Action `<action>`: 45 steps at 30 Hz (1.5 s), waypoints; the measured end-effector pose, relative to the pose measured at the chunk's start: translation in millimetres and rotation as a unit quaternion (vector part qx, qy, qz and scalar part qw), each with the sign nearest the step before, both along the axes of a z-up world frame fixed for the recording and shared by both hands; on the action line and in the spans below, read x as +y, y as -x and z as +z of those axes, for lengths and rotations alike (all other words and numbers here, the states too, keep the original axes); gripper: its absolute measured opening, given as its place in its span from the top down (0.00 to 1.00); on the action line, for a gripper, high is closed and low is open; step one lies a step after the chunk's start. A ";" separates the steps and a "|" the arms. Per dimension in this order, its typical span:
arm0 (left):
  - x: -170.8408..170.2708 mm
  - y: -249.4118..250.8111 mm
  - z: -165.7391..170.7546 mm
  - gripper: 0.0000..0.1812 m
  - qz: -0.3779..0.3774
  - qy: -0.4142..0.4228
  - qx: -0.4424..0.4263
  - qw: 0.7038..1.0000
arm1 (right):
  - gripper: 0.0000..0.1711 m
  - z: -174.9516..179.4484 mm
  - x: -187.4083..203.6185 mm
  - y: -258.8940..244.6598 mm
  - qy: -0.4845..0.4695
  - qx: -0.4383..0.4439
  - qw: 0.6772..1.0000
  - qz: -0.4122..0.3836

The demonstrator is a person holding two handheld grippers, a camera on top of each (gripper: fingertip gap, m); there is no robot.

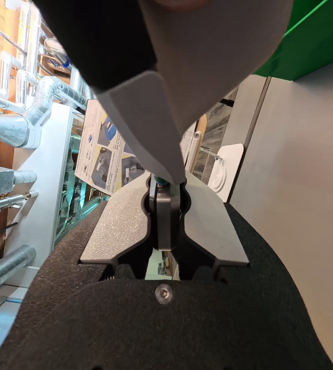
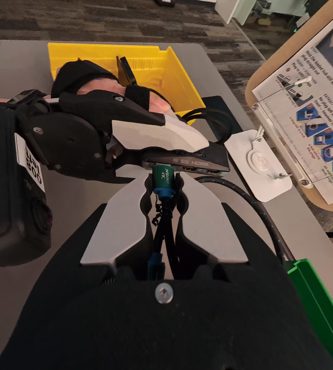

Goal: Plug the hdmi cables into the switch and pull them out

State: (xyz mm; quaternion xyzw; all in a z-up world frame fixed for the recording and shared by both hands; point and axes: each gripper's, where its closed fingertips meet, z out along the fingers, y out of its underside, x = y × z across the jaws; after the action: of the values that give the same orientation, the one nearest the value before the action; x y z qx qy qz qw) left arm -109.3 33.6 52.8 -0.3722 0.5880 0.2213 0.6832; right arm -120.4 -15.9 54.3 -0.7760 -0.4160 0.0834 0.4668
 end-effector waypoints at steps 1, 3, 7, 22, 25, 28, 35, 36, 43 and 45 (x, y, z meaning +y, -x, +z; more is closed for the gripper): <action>0.8 0.4 -0.7 0.86 0.000 0.003 0.000 1.000 | 0.86 -0.7 1.0 0.0 -0.007 -0.007 1.000 -0.003; 0.3 0.4 -0.6 0.86 -0.003 0.001 0.001 1.000 | 0.86 -0.9 0.7 0.4 -0.016 -0.021 1.000 -0.004; -3.5 -1.0 0.9 0.87 0.009 -0.023 0.010 1.000 | 0.87 -0.6 -2.3 -0.5 -0.040 -0.048 0.997 0.037; 10.1 29.5 36.5 0.87 0.028 0.033 -0.089 0.995 | 0.94 91.0 -79.4 -30.2 -0.155 0.102 0.968 0.170; 10.5 32.6 41.3 0.87 0.026 0.043 -0.110 0.993 | 0.92 60.3 -90.1 -41.0 -0.053 0.078 0.975 0.203; 10.2 33.8 44.4 0.87 0.025 0.048 -0.127 0.990 | 0.84 46.4 -43.5 -35.4 -0.077 0.058 0.986 0.134; 6.5 28.2 42.1 0.87 0.022 0.046 -0.129 0.990 | 0.73 60.5 -14.1 24.5 -0.218 0.159 0.954 0.133; 5.7 26.4 41.0 0.87 0.021 0.043 -0.126 0.991 | 0.76 63.1 -12.6 23.5 -0.230 0.168 0.951 0.122; 1.0 15.4 32.4 0.87 0.021 0.005 -0.096 0.995 | 0.86 48.9 -1.2 22.8 -0.179 0.184 0.961 0.102; 1.6 14.9 30.9 0.87 0.021 0.003 -0.091 0.996 | 0.87 46.0 -0.2 21.6 -0.173 0.172 0.964 0.103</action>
State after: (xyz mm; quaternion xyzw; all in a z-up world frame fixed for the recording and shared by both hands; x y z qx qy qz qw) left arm -124.2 35.2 83.7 -0.4051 0.5163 0.1987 0.7279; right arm -142.0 -16.2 100.3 -0.6099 -0.4152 0.1903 0.6477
